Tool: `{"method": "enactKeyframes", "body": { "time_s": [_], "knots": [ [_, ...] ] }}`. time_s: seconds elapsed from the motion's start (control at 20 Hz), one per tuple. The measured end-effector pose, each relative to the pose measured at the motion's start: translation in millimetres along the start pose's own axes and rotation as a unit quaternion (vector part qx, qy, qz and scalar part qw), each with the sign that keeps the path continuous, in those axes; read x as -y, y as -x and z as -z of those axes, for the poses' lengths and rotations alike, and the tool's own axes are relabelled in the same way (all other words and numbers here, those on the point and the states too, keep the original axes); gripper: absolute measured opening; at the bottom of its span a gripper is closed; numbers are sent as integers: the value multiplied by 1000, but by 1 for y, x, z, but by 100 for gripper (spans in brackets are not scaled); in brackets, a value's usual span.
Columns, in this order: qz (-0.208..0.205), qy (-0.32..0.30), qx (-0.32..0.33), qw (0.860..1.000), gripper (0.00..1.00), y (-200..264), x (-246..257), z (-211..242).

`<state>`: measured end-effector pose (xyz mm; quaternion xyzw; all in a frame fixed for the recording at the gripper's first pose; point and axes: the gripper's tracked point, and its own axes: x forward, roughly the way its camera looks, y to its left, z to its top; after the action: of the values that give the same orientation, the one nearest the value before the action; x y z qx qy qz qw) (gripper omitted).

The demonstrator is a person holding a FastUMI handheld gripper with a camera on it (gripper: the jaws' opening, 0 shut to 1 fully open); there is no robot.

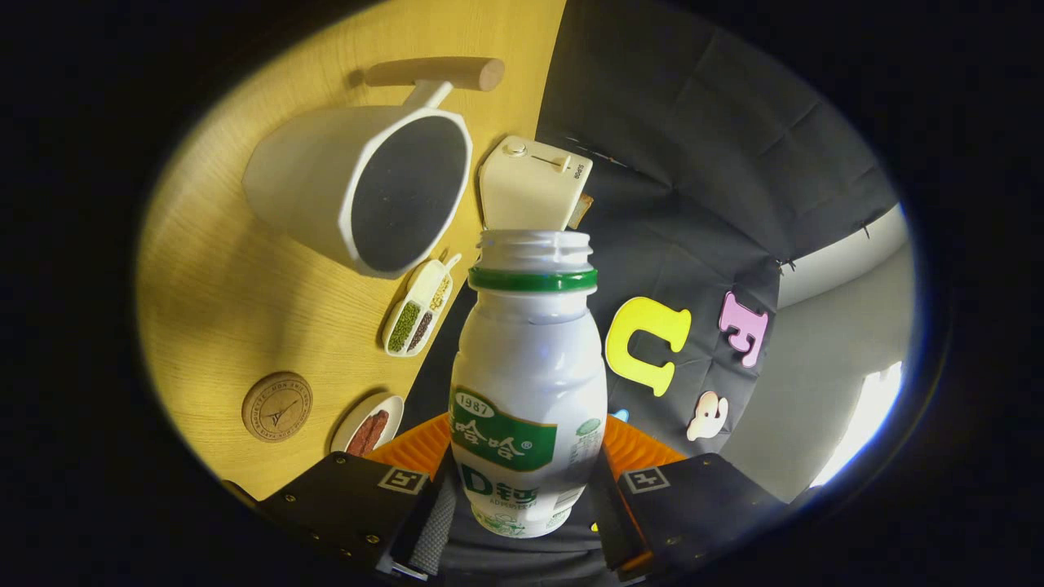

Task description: Take the bottle from table, then pour the juice into the cup, finally place the bottle on the coaster

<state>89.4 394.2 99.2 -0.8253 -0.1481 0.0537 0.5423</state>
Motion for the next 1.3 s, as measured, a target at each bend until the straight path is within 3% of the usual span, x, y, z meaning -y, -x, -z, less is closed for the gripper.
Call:
{"method": "enactKeyframes", "body": {
  "time_s": [0.2, 0.5, 0.85, 0.95, 1.05, 1.25, 1.3],
  "knots": [
    [-10, -82, -4, 997, 72, -1, -2, 6],
    [-33, -247, -15, 968, 72, 9, -16, 26],
    [-29, -428, -58, 901, 72, 32, -39, 81],
    [-24, -483, -70, 873, 72, 36, -45, 96],
    [-22, -553, -77, 829, 72, 38, -51, 105],
    [-66, -711, -55, 698, 72, 38, -66, 97],
    [-75, -734, -49, 673, 72, 36, -69, 93]
  ]
}}
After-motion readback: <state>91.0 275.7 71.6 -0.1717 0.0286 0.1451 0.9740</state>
